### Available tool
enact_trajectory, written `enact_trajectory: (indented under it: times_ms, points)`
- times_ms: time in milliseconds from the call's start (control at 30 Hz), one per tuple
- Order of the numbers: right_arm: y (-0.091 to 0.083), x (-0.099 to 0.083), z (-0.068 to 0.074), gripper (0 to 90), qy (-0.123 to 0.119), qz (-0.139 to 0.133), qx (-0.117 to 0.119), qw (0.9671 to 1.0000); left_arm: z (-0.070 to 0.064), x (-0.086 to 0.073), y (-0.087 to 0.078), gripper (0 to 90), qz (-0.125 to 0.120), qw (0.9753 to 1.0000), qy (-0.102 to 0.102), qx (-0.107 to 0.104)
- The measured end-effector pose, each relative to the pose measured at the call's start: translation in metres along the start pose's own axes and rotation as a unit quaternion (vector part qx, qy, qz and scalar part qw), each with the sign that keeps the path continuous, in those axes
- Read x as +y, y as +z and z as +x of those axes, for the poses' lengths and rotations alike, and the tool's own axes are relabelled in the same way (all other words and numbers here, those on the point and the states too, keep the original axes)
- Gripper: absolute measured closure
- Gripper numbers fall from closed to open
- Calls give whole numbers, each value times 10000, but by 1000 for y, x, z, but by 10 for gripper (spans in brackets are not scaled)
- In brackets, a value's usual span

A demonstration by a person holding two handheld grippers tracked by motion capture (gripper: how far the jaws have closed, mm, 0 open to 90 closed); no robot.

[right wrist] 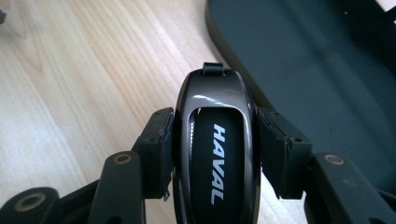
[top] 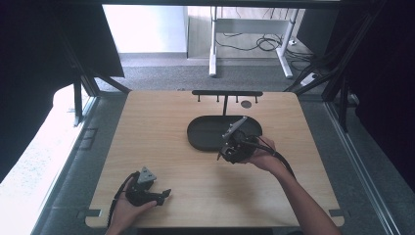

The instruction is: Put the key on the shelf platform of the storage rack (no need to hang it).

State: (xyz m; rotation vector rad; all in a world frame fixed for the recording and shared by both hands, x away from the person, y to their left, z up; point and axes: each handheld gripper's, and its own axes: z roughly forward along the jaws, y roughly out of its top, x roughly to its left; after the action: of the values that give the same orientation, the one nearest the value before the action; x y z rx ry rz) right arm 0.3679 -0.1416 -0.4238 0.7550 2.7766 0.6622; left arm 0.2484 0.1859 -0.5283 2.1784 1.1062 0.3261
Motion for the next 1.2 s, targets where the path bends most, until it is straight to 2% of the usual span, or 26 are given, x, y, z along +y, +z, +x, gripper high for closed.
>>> enact_trajectory:
  times_ms: [667, 967, 1200]
  points:
    - [4, 17, -38, 496, 265, -137, -117, 9995, 1, 0, -2, 202, -34, 10000, -22, 19]
    - [13, 22, -57, 496, 385, -148, -165, 9990, 1, 1, -3, 204, -80, 10000, -15, 22]
    - [30, 28, -68, 495, 444, -157, -207, 9987, 2, 0, -3, 204, -71, 10000, -30, 24]
